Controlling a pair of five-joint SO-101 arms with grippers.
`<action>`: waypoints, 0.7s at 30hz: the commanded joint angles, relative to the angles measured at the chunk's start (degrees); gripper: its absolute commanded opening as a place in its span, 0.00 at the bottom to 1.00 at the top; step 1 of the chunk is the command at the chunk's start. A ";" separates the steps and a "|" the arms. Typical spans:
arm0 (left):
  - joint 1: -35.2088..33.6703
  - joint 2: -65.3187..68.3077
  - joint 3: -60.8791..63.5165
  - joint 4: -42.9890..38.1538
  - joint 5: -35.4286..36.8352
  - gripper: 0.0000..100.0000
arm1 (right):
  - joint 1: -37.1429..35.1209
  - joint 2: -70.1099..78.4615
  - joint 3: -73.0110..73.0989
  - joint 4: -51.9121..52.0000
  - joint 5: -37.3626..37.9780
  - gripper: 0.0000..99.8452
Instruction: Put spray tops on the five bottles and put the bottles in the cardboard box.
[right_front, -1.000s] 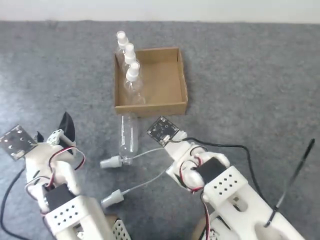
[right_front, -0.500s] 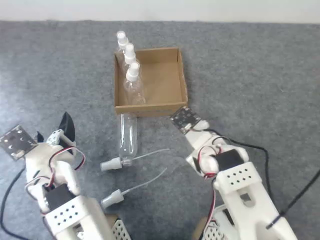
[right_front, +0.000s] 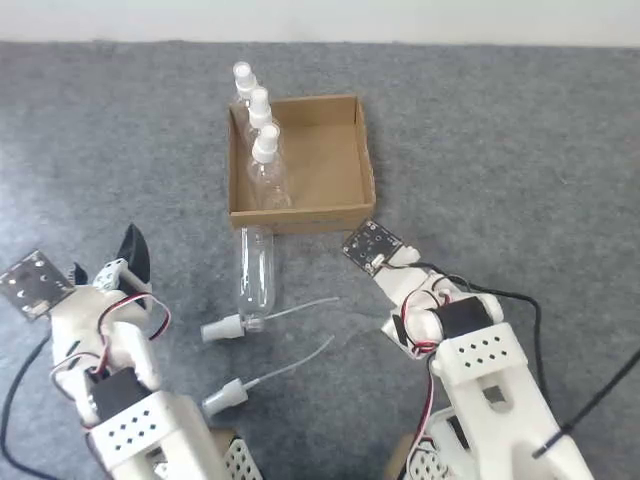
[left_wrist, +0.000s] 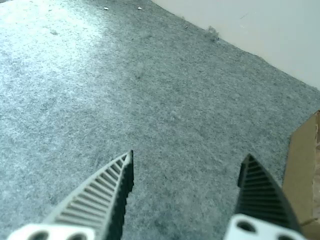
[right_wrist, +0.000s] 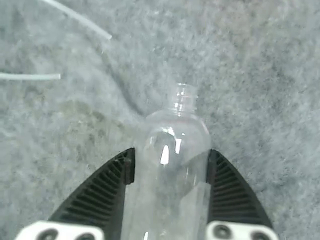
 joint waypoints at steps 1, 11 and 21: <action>-0.18 -1.05 -0.57 -1.49 -0.18 0.32 | 0.31 0.40 -4.40 1.63 1.05 0.22; -0.09 -1.05 -0.57 -1.49 -0.18 0.32 | 0.22 0.40 -4.66 1.89 0.70 0.31; -0.09 -1.05 -0.57 -1.58 -0.18 0.32 | 0.22 6.64 -12.57 8.48 -2.81 0.31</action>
